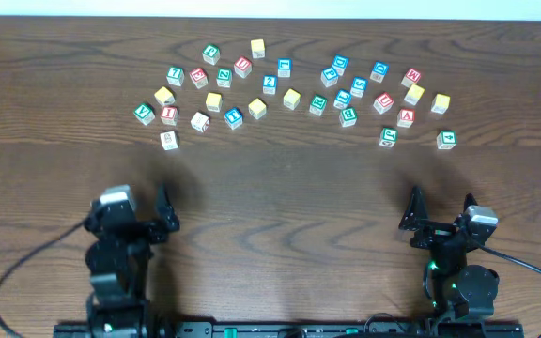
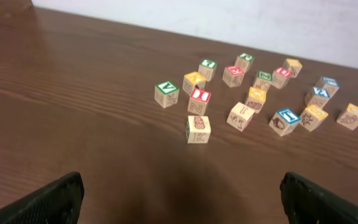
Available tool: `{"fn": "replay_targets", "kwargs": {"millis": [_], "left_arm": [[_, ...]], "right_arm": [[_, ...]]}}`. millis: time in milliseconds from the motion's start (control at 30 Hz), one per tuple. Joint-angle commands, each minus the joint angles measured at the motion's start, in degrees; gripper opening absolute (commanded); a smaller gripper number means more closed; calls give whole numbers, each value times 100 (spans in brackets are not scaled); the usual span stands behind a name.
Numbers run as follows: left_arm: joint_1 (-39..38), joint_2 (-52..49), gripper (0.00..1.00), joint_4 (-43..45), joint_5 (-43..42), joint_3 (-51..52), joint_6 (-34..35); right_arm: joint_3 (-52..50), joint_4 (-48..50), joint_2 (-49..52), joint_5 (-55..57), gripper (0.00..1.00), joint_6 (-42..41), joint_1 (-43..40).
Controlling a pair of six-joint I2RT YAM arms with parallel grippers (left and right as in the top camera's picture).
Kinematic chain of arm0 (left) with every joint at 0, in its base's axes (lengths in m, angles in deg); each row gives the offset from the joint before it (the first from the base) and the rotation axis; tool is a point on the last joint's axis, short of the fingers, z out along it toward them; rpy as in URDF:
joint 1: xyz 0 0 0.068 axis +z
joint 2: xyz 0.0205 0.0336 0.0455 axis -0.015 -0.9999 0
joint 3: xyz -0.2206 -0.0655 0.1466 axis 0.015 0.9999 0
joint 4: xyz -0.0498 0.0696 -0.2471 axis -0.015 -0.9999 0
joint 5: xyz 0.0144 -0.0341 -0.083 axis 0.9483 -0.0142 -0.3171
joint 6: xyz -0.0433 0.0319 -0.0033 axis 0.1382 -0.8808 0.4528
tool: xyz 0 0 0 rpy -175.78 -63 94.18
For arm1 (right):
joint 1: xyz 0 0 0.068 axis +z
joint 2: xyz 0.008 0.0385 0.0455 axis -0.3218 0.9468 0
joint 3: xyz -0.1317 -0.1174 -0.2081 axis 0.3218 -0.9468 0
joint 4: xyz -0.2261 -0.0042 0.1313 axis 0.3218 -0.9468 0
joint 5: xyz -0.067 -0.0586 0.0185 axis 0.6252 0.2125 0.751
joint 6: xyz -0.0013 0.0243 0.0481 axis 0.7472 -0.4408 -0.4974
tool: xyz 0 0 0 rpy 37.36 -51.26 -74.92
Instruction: Spell out AI2
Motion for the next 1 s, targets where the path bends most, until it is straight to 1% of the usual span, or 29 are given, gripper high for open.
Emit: {"fn": "replay_targets", "kwargs": {"millis": [0, 67, 200, 333, 367, 533, 700, 800, 967], "left_arm": [[28, -1108, 99, -13, -42, -957, 26], [26, -1696, 99, -179, -179, -1478, 28], [22, -2708, 99, -883, -448, -2577, 28], [22, -3722, 99, -2002, -446, -3858, 28], [22, -4076, 99, -2448, -446, -4369, 28], [15, -5252, 99, -3923, -446, -6210, 26], [-170, -6175, 99, -4968, -446, -7691, 24], [-389, -6579, 99, -5257, -442, -8181, -66], [-728, -6966, 99, -5243, -446, -8238, -103]], "right_arm": [[-13, -17, -22, -33, 99, 35, -50], [-13, -15, -22, -33, 99, 35, -50], [-13, -15, -22, -33, 99, 37, -50], [-13, -17, -22, -33, 99, 35, -50], [-13, -17, -22, -33, 99, 35, -50], [-13, -17, -22, -33, 99, 37, -50], [-13, -15, -22, -33, 99, 35, -50], [-13, -17, -22, -33, 99, 35, -50], [-13, -17, -22, -31, 99, 35, -50]]}}
